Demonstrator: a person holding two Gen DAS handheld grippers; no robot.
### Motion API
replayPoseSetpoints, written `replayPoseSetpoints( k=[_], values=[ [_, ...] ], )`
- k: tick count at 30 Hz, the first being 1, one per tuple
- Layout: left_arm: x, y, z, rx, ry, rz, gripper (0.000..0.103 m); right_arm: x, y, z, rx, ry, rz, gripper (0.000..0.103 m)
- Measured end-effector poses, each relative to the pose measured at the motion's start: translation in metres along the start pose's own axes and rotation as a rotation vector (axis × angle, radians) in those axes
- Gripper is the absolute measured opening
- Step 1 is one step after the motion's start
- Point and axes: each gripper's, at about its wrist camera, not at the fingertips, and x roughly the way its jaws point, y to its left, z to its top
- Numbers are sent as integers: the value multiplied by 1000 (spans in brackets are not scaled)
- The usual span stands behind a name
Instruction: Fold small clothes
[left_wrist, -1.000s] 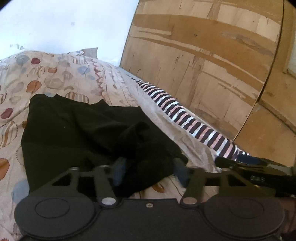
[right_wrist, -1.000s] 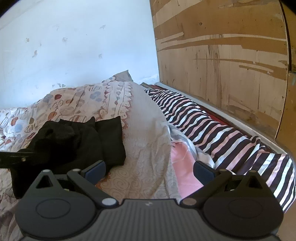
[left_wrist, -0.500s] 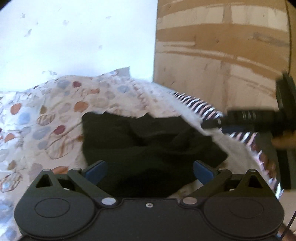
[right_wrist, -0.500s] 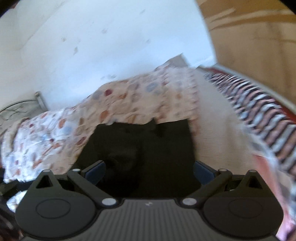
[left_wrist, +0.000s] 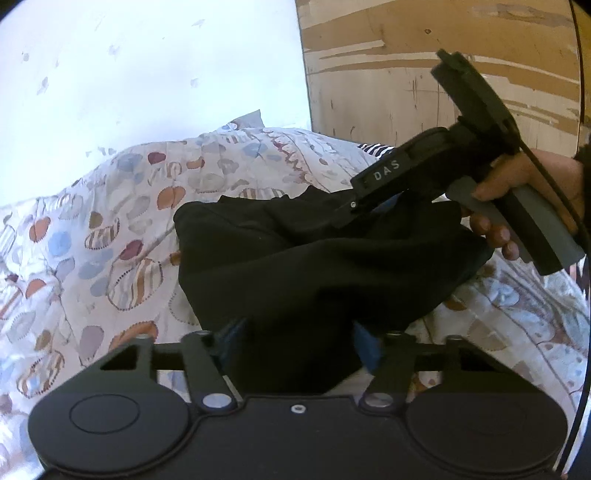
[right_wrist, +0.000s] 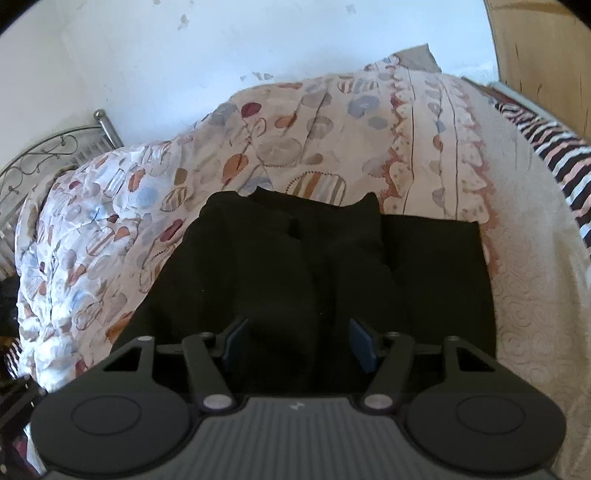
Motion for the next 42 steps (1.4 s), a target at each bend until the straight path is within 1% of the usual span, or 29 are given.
replayPoseSetpoints(
  k=[1, 3, 4, 5, 6, 7, 8, 10, 12, 14, 15, 18, 19, 22, 25, 28, 31, 34, 36, 38, 40, 42],
  values=[
    [0, 1, 0, 6, -5, -6, 49, 5, -1, 1, 10, 6, 8, 65],
    [-1, 2, 0, -1, -4, -28, 41, 9, -5, 1, 27, 18, 18, 54],
    [-2, 3, 0, -8, -4, -35, 38, 9, -6, 1, 29, 20, 17, 37],
    [-2, 5, 0, -13, -5, -39, 36, 9, -6, 1, 27, 22, 19, 25],
    [-3, 5, -1, -17, -7, -41, 31, 9, -5, 0, 23, 16, 11, 20],
    [-3, 6, -1, -22, -10, -41, 28, 7, -4, 1, 17, 6, 5, 11],
    [-4, 7, -1, -30, -12, -41, 26, 4, -4, 1, 13, -9, 8, 6],
    [-4, 8, -1, -39, -16, -36, 19, -3, -5, 4, 12, -46, 12, 5],
    [-5, 8, 2, -44, -22, -36, 16, -13, -6, 7, 7, -94, 4, 4],
    [-5, 6, 7, -43, -28, -39, 11, -25, -9, 15, 13, -144, 5, 4],
    [-5, 4, 12, -39, -33, -45, 7, -31, -12, 19, 15, -168, 2, 4],
    [-5, -8, 25, -21, -50, -66, 6, -55, -29, 33, 53, -244, -12, 4],
    [-5, -12, 28, -13, -54, -76, 6, -61, -34, 35, 67, -257, -15, 4],
    [2, -25, 28, 12, -34, -101, 6, -65, -53, 36, 94, -240, -43, 4],
    [8, -26, 23, 4, -9, -117, 6, -53, -71, 22, 130, -178, -76, 4],
    [8, -24, 19, 2, 0, -137, 6, -41, -82, 6, 155, -149, -92, 4],
    [8, -23, 17, 4, 6, -148, 6, -37, -92, -5, 200, -149, -85, 4],
    [8, -24, 18, 6, 5, -144, 5, -38, -92, -13, 218, -158, -65, 5],
    [9, -25, 17, 9, 5, -140, 5, -40, -94, -12, 222, -169, -38, 14],
    [8, -24, 17, -1, 6, -142, 5, -42, -100, -6, 247, -183, -8, 50],
    [8, -23, 17, -11, 6, -143, 6, -38, -101, 3, 255, -183, -2, 50],
    [9, -23, 17, -18, 7, -144, 6, -27, -99, 13, 239, -155, -39, 49]
  ],
)
